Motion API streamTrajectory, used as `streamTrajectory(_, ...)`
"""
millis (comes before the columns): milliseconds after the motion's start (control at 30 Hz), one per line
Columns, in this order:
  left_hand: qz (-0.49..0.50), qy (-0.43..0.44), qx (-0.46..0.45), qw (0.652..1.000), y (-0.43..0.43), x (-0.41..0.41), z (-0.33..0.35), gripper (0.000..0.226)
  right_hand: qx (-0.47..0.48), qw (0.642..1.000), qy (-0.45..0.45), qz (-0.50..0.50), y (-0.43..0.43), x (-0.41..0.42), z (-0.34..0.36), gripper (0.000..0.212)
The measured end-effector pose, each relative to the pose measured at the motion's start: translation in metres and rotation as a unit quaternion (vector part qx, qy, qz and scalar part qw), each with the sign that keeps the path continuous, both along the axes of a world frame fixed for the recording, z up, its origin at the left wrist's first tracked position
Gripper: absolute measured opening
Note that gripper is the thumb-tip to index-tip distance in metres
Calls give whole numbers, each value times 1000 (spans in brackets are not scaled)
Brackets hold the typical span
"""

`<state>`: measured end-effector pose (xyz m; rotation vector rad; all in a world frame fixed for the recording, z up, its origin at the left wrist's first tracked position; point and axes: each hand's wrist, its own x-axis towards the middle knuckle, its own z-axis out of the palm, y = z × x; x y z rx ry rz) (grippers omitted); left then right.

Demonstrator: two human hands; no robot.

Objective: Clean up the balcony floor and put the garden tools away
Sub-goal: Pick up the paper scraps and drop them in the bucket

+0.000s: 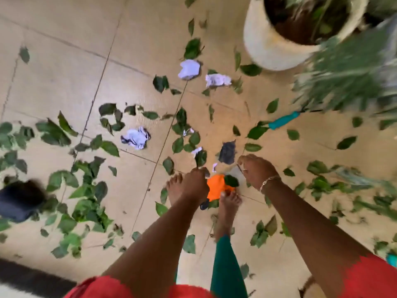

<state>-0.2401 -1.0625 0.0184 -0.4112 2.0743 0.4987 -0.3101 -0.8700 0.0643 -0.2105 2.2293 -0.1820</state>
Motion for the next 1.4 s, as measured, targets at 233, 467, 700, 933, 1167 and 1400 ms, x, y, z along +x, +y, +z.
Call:
streamTrajectory(233, -260, 35, 46, 964, 22, -16, -62, 53, -2, 995, 15, 100, 3, -12, -116, 43)
streamTrajectory(467, -424, 103, 46, 899, 50, -26, -119, 45, -2, 973, 35, 230, 11, -13, -171, 51)
streamTrajectory(700, -401, 116, 63, 906, 51, -22, -134, 36, -69, 968, 92, 221, 13, -13, -187, 14)
streamTrajectory(933, 40, 266, 26, 963, 18, -23, -122, 28, -169, 970, 148, 91, 8, -21, -181, 26)
streamTrajectory(1167, -34, 184, -30, 982, -3, -45, -142, 39, -205, 956, 200, 60, -19, -33, -180, 22)
streamTrajectory(1400, 24, 243, 27, 969, -11, -53, -147, 21, -251, 942, 216, 50, -33, -37, -179, 33)
